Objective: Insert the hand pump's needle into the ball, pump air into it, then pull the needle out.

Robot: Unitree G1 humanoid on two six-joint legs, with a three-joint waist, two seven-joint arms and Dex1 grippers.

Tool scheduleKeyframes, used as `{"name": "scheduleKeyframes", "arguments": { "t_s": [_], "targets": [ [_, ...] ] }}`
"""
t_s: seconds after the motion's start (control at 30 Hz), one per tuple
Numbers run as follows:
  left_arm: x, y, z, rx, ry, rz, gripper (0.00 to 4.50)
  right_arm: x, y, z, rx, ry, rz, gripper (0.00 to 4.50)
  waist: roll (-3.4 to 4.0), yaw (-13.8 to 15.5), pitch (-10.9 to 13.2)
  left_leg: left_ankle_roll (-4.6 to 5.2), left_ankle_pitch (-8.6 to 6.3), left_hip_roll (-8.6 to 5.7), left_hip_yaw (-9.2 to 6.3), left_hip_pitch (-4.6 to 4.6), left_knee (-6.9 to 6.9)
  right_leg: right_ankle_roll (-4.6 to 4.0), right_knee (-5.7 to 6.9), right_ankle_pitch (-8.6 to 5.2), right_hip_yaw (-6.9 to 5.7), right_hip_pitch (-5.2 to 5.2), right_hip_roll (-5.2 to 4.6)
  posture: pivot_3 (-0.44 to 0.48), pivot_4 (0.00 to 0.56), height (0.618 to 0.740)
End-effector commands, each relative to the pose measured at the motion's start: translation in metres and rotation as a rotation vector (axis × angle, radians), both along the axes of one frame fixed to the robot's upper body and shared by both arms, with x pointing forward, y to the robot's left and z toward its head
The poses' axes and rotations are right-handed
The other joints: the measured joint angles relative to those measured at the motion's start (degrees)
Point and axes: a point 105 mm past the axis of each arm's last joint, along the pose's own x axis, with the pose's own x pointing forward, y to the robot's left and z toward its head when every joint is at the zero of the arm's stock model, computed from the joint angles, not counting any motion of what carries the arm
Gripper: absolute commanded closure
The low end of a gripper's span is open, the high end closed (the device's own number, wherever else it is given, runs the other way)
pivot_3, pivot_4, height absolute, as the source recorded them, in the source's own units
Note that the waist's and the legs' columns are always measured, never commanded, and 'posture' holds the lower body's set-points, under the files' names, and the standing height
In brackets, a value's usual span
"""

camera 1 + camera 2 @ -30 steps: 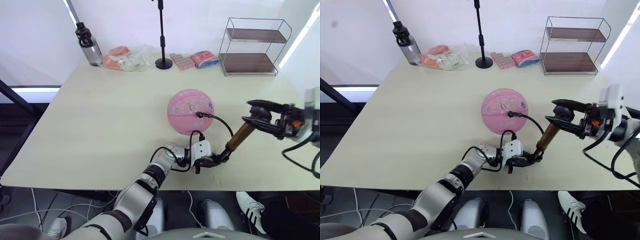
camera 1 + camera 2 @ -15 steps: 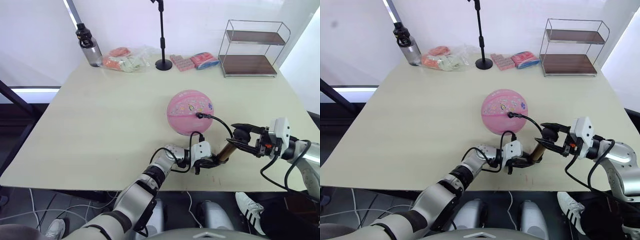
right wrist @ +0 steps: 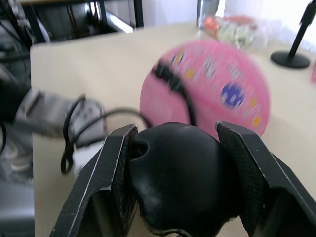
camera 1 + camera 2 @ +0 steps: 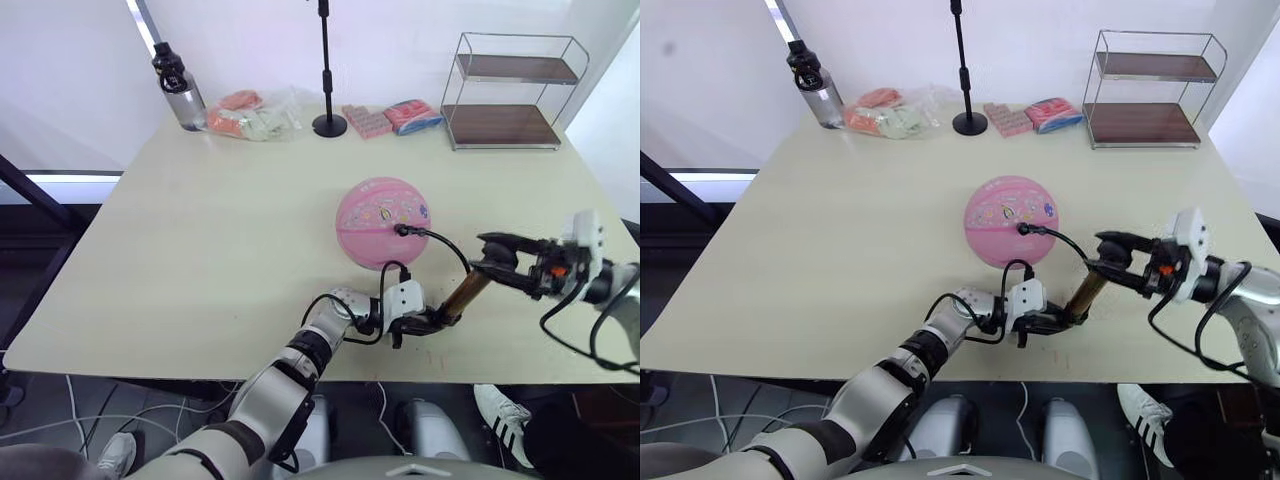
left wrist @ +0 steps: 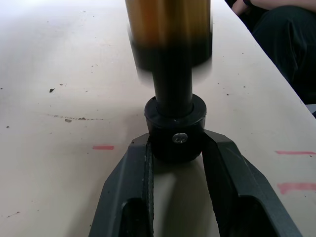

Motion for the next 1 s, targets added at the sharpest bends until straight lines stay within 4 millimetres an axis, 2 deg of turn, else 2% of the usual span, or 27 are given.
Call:
{"name": "scheduleKeyframes", "arguments": {
  "t_s": [0.03, 0.17, 0.23, 0.37, 0.47, 0.5, 0.63, 0.83, 1.0],
  "targets": [
    [-0.012, 0.028, -0.041, 0.157, 0.107, 0.034, 3.5, -0.01, -0.003, 0.061, 0.057, -0.125, 0.043, 2.46, 0.06, 0.0, 0.11, 0.0, 0.0, 0.0, -0.06, 0.0, 0.0, 0.0, 0.0, -0.01, -0.06, 0.01, 0.03, 0.0, 0.15, 0.74],
    [-0.012, 0.028, -0.041, 0.156, 0.107, 0.035, 3.5, -0.016, -0.004, 0.099, 0.08, -0.18, 0.067, 2.46, 0.15, -0.01, 0.21, 0.0, 0.0, 0.0, -0.1, -0.04, 0.0, 0.0, -0.01, -0.01, -0.11, 0.01, 0.03, 0.0, 0.15, 0.74],
    [-0.012, 0.028, -0.04, 0.156, 0.107, 0.036, 3.5, -0.019, -0.003, 0.11, 0.087, -0.195, 0.074, 2.46, 0.26, -0.07, 0.27, 0.0, 0.0, -0.01, -0.04, -0.04, 0.02, 0.02, -0.01, 0.0, -0.05, -0.01, -0.01, 0.0, 0.15, 0.74],
    [-0.011, 0.028, -0.04, 0.157, 0.106, 0.039, 3.5, -0.021, -0.005, 0.122, 0.077, -0.215, 0.068, 2.46, 0.22, -0.01, 0.29, 0.0, 0.0, -0.01, -0.1, -0.04, 0.01, 0.01, -0.01, 0.0, -0.1, 0.0, 0.02, 0.0, 0.15, 0.74],
    [-0.011, 0.029, -0.041, 0.157, 0.106, 0.041, 3.5, -0.021, -0.004, 0.122, 0.074, -0.209, 0.063, 2.46, 0.24, -0.03, 0.3, 0.0, 0.0, -0.01, -0.08, -0.08, 0.01, 0.02, -0.01, 0.0, -0.09, -0.02, -0.01, 0.0, 0.15, 0.74],
    [-0.011, 0.028, -0.041, 0.157, 0.107, 0.04, 3.5, -0.021, -0.003, 0.117, 0.06, -0.197, 0.066, 2.46, 0.23, -0.02, 0.3, 0.0, 0.0, -0.01, -0.08, -0.08, 0.01, 0.02, -0.01, 0.0, -0.09, -0.02, -0.01, 0.0, 0.15, 0.74],
    [-0.013, 0.027, -0.041, 0.155, 0.109, 0.036, 3.5, -0.013, 0.0, 0.056, -0.1, -0.102, 0.042, 2.46, 0.05, 0.02, 0.17, 0.0, 0.0, -0.02, -0.15, -0.06, -0.01, 0.03, -0.01, -0.01, -0.15, 0.01, 0.05, 0.0, 0.15, 0.74],
    [-0.013, 0.028, -0.042, 0.156, 0.106, 0.036, 3.5, -0.007, -0.001, 0.006, -0.103, -0.035, -0.007, 2.46, -0.26, -0.16, -0.08, 0.0, 0.0, 0.0, -0.25, 0.11, 0.05, 0.18, 0.0, -0.1, -0.12, 0.15, 0.19, 0.0, 0.15, 0.74],
    [-0.013, 0.03, -0.042, 0.157, 0.106, 0.041, 3.5, -0.016, 0.003, -0.038, -0.163, 0.034, 0.021, 2.46, -0.45, -0.1, -0.31, 0.0, 0.01, 0.04, -0.4, 0.18, 0.04, 0.13, 0.0, -0.08, -0.14, 0.14, 0.25, 0.0, 0.15, 0.74]
  ]
}}
